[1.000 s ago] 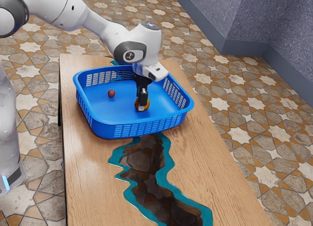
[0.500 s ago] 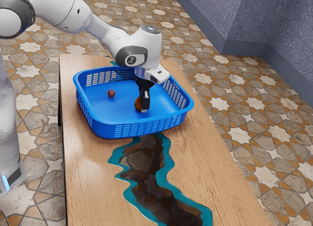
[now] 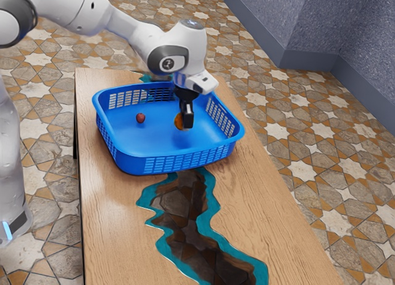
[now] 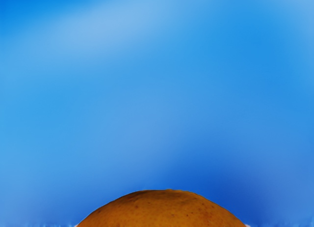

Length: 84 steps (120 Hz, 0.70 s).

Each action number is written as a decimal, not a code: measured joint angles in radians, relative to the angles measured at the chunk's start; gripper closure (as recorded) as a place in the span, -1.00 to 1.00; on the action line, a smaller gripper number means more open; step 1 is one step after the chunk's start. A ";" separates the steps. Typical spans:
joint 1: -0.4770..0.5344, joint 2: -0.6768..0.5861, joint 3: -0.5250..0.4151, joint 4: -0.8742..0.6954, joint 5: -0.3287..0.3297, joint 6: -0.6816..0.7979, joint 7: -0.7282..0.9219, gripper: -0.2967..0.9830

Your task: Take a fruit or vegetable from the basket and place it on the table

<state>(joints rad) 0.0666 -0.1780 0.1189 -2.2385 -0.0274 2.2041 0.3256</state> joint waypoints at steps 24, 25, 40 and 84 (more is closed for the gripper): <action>0.000 -0.068 -0.117 0.050 -0.001 -0.102 -0.009 0.04; 0.000 -0.070 -0.125 0.054 -0.001 -0.108 -0.010 0.04; -0.001 -0.090 -0.234 0.137 -0.002 -0.191 -0.026 0.04; -0.006 -0.079 -0.605 0.165 -0.089 -0.272 -0.078 0.04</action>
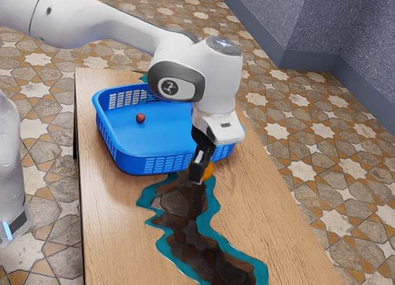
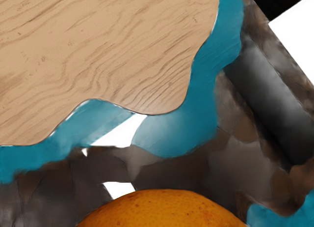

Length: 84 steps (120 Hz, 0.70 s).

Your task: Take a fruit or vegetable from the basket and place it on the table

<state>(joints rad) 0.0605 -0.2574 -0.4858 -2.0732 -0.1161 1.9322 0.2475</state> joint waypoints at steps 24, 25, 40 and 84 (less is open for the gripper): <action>-0.001 0.047 -0.037 -0.032 0.024 0.096 -0.044 0.07; -0.001 0.051 -0.038 -0.033 0.029 0.102 -0.046 0.07; 0.002 0.115 -0.038 -0.035 0.093 0.196 -0.088 0.07; 0.022 0.290 -0.007 0.056 0.309 0.410 -0.231 0.06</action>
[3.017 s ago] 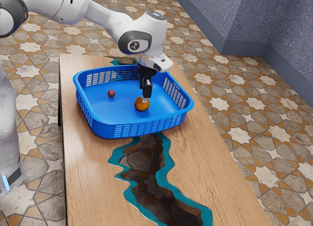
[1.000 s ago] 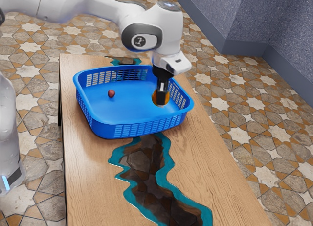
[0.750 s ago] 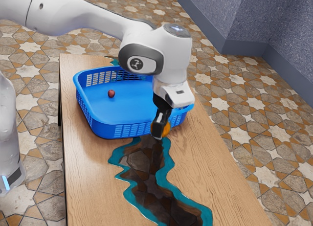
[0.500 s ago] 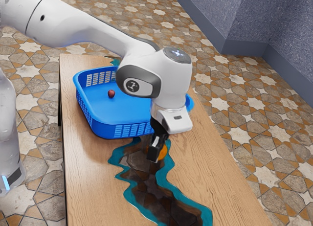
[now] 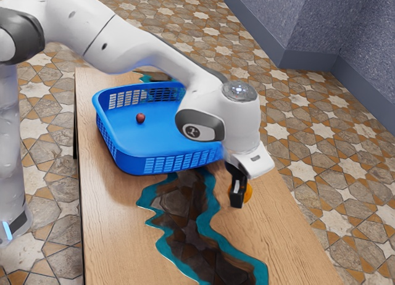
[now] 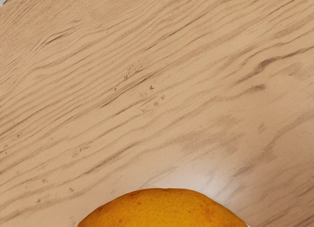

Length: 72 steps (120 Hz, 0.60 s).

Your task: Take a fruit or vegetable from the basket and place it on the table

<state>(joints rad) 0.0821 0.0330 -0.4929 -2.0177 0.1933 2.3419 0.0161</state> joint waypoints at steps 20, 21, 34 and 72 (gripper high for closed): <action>-0.003 0.077 0.028 0.007 0.037 0.047 -0.052 0.07; -0.003 0.080 0.029 0.007 0.038 0.049 -0.055 0.07; -0.005 0.096 0.036 0.006 0.043 0.065 -0.081 0.00; -0.008 0.091 0.037 0.016 0.036 0.061 -0.119 -0.47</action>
<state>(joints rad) 0.0739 0.1235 -0.4561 -2.0021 0.2291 2.4031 -0.1032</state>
